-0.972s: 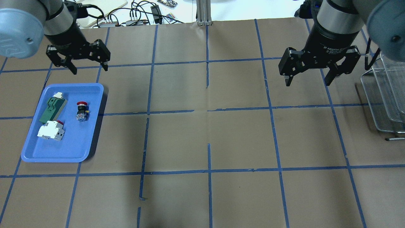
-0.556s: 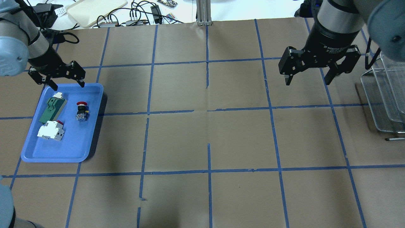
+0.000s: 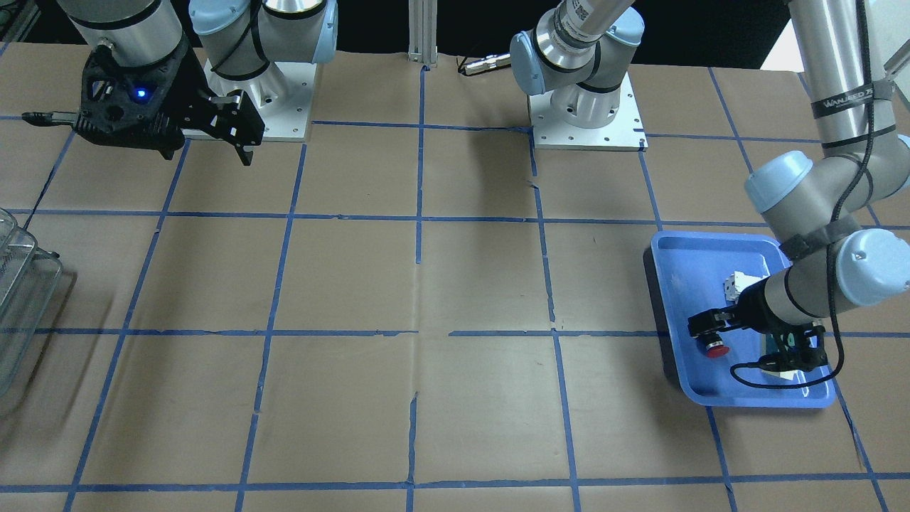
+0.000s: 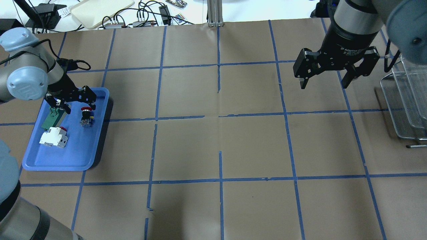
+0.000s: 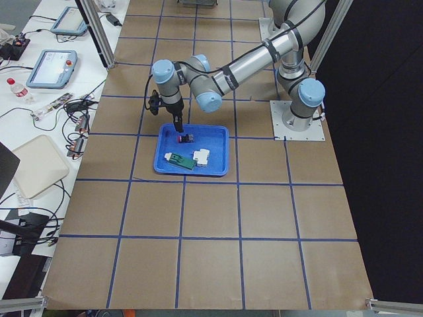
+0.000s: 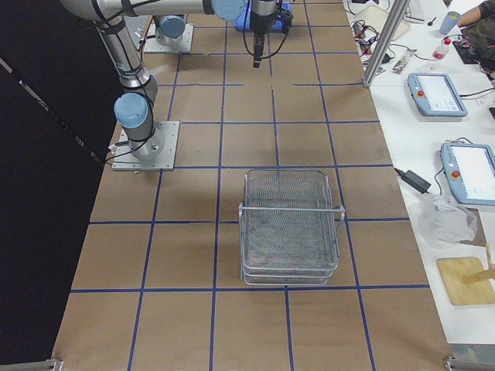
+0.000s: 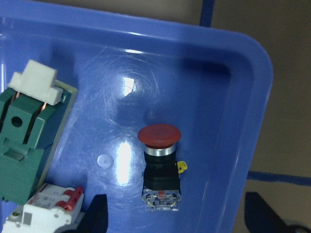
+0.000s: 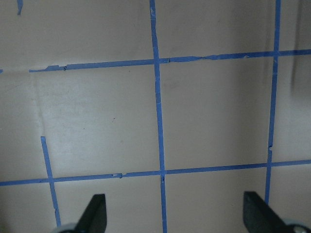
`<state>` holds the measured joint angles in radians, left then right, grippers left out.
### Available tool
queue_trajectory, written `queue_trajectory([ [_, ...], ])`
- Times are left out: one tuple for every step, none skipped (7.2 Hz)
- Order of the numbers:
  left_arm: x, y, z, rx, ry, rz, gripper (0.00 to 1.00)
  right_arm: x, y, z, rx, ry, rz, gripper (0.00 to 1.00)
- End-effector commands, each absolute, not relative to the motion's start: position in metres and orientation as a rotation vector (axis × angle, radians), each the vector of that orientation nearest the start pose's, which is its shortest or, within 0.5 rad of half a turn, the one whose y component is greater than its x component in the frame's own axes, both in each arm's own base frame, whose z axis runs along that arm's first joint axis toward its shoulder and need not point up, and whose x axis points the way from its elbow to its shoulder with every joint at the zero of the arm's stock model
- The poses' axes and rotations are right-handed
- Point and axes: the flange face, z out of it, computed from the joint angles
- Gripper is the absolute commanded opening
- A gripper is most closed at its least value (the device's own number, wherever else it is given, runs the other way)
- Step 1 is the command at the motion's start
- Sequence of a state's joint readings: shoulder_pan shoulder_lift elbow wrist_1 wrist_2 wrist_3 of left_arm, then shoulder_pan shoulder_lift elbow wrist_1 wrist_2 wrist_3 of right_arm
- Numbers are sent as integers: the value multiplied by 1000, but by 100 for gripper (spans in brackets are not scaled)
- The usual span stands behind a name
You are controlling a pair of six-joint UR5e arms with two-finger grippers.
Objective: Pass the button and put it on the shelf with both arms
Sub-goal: 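Close the left gripper on the red push button in the tray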
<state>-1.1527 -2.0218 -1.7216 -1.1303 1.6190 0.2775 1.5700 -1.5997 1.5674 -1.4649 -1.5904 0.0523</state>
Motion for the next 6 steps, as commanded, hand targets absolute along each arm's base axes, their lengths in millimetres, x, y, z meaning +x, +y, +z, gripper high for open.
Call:
queue_trajectory([
  [122, -589, 184, -198, 3135, 284, 92, 131, -473, 493, 84, 3159, 116, 100],
  [123, -589, 184, -188, 3133, 283, 70, 132, -472, 493, 84, 3157, 116, 100],
  [125, -589, 184, -154, 3138, 283, 67, 131, -472, 493, 84, 3159, 118, 100],
  [131, -587, 183, -161, 3140, 287, 67, 131, -473, 493, 86, 3159, 116, 100],
  [135, -583, 181, -164, 3142, 296, 66, 130, -473, 493, 86, 3162, 116, 100],
  [134, -579, 176, -164, 3147, 311, 42, 130, -473, 493, 96, 3146, 116, 100],
])
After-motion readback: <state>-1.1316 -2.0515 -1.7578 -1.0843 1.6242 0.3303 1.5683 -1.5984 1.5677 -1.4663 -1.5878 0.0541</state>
